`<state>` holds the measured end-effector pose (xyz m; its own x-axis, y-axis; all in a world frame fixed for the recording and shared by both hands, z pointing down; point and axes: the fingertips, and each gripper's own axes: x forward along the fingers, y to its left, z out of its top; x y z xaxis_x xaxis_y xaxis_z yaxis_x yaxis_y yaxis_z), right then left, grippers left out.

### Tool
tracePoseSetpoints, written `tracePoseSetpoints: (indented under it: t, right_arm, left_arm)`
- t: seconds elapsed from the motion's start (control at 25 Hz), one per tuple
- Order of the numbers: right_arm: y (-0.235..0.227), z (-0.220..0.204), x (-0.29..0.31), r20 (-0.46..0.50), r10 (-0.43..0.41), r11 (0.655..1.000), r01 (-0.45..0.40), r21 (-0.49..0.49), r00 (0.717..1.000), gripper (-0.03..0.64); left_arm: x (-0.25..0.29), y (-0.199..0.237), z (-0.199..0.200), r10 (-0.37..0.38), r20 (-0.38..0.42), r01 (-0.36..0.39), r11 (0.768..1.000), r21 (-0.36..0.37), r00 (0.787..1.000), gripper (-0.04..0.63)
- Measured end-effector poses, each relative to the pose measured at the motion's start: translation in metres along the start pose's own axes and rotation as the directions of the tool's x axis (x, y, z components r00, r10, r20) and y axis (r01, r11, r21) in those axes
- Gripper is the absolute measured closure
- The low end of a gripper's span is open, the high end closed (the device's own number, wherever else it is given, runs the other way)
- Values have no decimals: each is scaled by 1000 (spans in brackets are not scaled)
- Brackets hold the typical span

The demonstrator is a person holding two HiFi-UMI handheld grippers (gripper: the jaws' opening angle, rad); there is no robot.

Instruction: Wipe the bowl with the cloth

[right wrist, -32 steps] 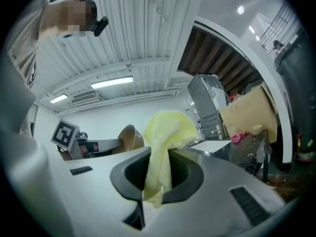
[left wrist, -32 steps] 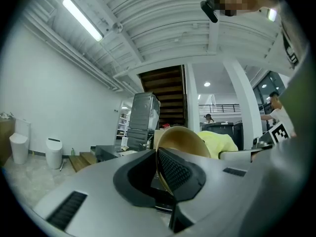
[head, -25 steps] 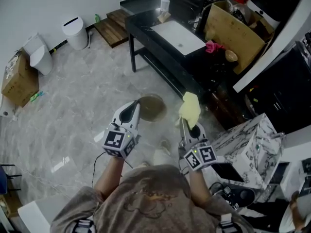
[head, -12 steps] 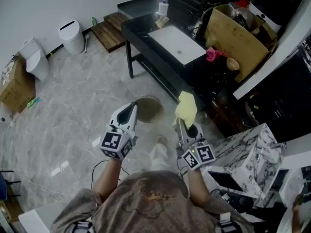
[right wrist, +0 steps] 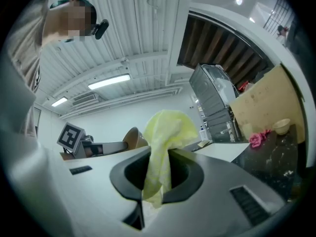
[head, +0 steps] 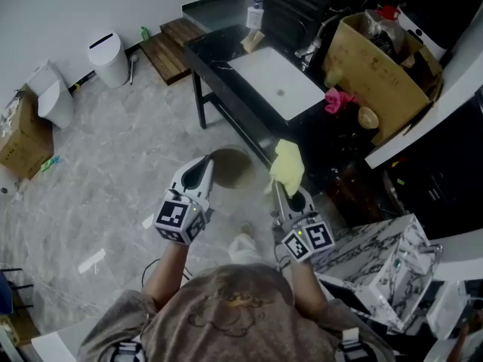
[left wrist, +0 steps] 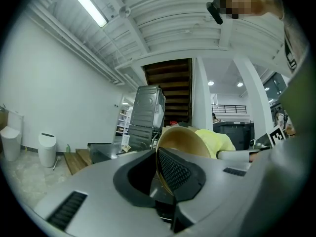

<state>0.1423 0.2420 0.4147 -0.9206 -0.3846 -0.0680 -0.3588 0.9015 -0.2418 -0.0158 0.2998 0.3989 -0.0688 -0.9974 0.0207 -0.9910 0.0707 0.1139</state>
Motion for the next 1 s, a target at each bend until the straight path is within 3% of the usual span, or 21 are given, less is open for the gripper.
tracePoseSetpoints:
  t: [0.64,1.0]
  right_arm:
    - [-143,32,85,-16,-45,999,46,11,999,586]
    - [-190,31,121,-45,-42,999,42,8,998,586]
  left_arm:
    - [156,23,12,34,22,-33,999,-21,999,571]
    - [209,42,12,69,23,-68,997,-48,997,571]
